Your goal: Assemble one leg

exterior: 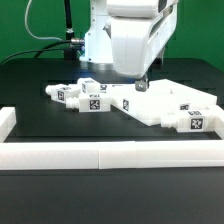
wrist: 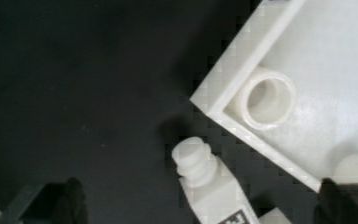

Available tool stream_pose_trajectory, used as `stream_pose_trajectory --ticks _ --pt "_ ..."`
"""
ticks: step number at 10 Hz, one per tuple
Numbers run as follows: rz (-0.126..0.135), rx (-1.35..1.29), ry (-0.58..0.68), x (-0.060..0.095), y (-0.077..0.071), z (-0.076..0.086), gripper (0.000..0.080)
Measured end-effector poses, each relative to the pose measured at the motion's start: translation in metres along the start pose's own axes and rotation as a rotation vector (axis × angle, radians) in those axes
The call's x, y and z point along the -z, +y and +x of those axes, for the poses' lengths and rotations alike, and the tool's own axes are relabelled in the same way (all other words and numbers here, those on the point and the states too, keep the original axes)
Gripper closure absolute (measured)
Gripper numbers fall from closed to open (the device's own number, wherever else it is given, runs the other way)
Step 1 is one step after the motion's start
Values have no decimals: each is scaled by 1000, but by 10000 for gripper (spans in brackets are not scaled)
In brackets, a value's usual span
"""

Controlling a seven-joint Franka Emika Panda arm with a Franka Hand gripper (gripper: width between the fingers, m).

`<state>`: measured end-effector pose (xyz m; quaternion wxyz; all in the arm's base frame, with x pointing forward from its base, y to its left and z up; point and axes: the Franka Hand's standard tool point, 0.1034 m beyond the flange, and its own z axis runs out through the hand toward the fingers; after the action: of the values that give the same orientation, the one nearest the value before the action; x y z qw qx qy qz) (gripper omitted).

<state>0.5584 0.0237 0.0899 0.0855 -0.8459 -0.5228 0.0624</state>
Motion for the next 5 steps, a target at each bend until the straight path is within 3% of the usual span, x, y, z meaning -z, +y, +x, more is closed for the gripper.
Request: stream_pose_trajectory --ticks 5 --pt "-8 3 1 0 1 0 150"
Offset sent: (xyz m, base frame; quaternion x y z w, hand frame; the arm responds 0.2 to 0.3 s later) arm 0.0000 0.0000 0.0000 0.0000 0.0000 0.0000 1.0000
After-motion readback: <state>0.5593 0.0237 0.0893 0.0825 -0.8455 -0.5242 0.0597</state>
